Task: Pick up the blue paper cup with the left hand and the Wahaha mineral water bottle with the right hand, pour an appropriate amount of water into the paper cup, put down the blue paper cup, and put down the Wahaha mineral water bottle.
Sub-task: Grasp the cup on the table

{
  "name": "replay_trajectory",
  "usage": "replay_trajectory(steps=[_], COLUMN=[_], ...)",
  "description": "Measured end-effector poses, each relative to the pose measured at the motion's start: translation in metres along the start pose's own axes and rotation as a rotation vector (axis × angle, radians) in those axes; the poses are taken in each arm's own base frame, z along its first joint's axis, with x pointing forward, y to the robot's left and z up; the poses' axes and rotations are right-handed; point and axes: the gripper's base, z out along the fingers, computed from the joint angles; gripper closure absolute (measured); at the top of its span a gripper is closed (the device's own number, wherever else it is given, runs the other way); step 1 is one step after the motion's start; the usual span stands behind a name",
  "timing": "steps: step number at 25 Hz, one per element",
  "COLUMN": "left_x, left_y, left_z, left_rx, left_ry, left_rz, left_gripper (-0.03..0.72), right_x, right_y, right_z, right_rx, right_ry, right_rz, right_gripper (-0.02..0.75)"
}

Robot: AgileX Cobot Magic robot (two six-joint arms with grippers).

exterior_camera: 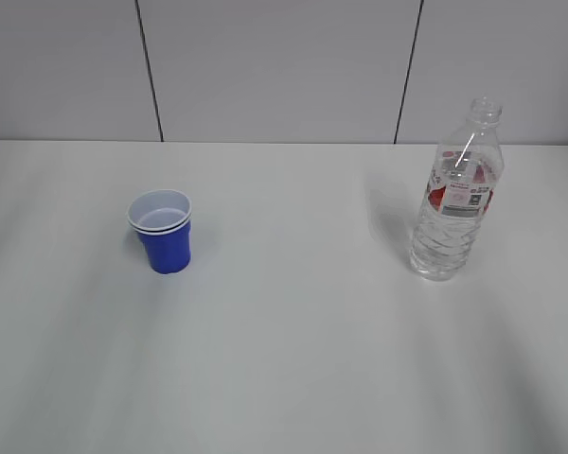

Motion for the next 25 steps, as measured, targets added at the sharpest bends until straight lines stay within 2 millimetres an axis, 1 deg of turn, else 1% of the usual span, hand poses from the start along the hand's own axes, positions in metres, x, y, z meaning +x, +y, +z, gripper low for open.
replay_trajectory(steps=[2,5,7,9,12,16,20,23,25], left_x=[0.018,0.044,0.057,0.071,0.084,0.101,0.127,0.142,0.148], left_y=[-0.003,-0.008,-0.013,-0.020,-0.028,-0.037,-0.041,-0.043,-0.044], left_z=[0.008,0.016,0.019,0.023,0.032,0.043,0.051,0.055,0.056], left_rx=[0.003,0.003,0.015,0.037,0.076,0.134,0.162,0.175,0.186], left_ry=[0.022,0.009,-0.040,-0.067,-0.095,-0.117,-0.031,0.026,0.049], left_rz=[-0.027,-0.045,-0.040,-0.028,-0.004,0.030,0.042,0.048,0.052], left_gripper=[0.190,0.190,0.190,0.190,0.190,0.190,0.190,0.190,0.188], right_x=[-0.001,0.001,0.005,0.007,0.009,0.012,0.012,0.013,0.013], right_y=[0.000,0.000,0.001,0.001,0.001,0.002,0.002,0.002,0.002], right_z=[0.018,0.046,0.064,0.077,0.093,0.104,0.105,0.105,0.105], right_rx=[-0.001,-0.006,-0.010,-0.010,-0.005,-0.005,-0.004,-0.005,-0.005], right_ry=[0.008,0.028,0.050,0.047,0.025,0.024,0.022,0.022,0.025], right_rz=[-0.023,-0.058,-0.064,-0.068,-0.070,-0.070,-0.070,-0.070,-0.070], right_gripper=[0.151,0.151,0.151,0.151,0.152,0.152,0.152,0.152,0.152])
